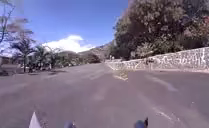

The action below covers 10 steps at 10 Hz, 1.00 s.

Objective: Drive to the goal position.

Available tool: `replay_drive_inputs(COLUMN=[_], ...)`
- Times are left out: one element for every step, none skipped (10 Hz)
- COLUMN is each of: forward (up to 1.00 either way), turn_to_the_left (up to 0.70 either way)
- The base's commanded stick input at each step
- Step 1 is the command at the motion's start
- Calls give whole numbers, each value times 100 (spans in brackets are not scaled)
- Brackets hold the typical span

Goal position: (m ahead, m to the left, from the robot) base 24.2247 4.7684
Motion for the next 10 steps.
replay_drive_inputs(forward=[50,50,50,50,50,50,50,50,50,50], turn_to_the_left=[0,0,0,0,0,0,0,0,0,0])
